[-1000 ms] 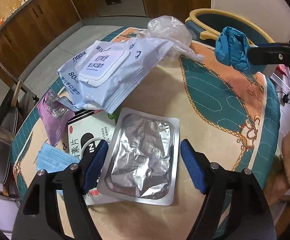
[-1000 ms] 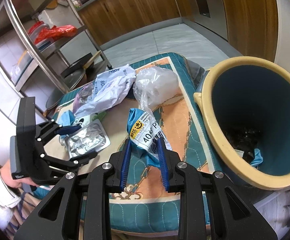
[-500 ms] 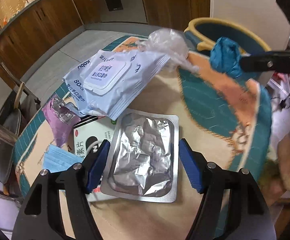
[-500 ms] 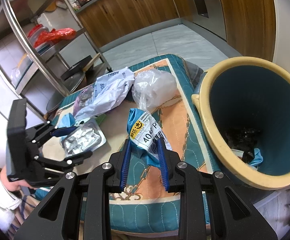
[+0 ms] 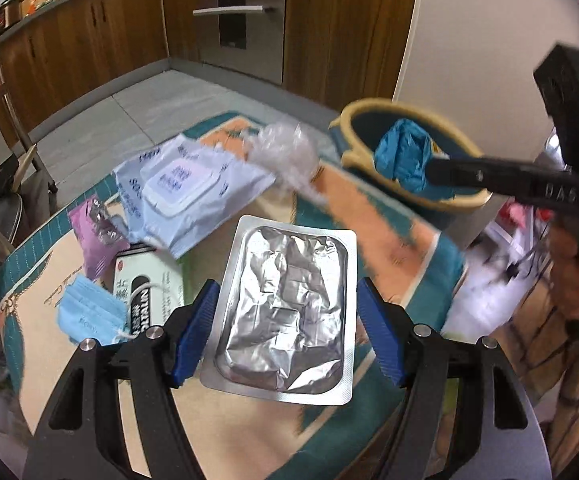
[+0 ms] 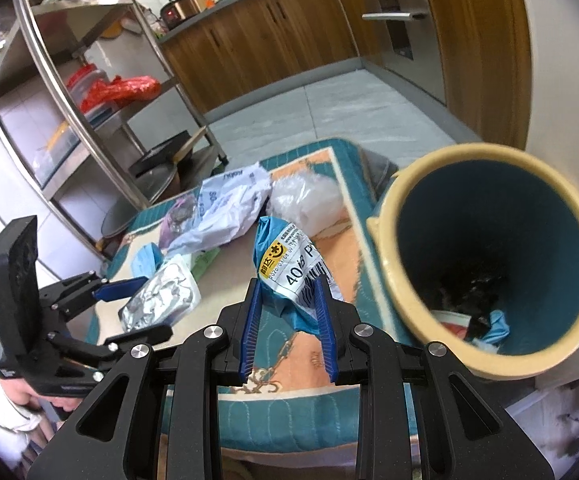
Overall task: Collect trash
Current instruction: 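Carry the blue wrapper and foil pack over the teal bin with both grippers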
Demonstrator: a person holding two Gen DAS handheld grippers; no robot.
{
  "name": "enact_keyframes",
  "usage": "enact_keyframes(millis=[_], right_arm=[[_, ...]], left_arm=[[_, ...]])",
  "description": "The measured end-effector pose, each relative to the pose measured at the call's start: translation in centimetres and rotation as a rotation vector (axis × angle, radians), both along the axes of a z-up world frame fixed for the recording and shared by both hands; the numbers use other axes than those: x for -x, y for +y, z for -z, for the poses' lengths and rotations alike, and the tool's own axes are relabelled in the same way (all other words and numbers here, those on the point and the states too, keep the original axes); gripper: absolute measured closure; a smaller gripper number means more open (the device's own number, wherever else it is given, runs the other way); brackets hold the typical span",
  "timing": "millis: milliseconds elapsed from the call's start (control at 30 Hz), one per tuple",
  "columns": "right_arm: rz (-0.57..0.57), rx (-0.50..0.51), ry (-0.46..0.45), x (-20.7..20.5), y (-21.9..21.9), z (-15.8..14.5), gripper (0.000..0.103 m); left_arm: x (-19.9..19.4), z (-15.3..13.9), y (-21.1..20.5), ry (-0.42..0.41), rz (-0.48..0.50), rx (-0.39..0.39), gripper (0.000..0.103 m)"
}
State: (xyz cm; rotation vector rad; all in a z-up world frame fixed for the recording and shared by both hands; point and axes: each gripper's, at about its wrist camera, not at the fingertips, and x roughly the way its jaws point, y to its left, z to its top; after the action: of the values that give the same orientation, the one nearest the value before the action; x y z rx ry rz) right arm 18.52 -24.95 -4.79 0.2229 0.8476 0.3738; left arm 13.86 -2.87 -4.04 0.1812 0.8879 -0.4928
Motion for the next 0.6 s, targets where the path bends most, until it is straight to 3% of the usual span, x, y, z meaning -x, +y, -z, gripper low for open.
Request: enact_keyframes(millis=[233, 600], right_arm=[[0.041, 0.012, -0.038, 1.4, -3.0, -2.0, 0.075], [0.1, 0.082, -0.063, 1.1, -8.1, -3.5, 0.075]], left_arm=[[0.1, -2.0, -0.4, -0.052, -0.056, 0.177, 0.034], [-1.8, -2.6, -5.1, -0.055, -0.028, 0.21, 0.034]])
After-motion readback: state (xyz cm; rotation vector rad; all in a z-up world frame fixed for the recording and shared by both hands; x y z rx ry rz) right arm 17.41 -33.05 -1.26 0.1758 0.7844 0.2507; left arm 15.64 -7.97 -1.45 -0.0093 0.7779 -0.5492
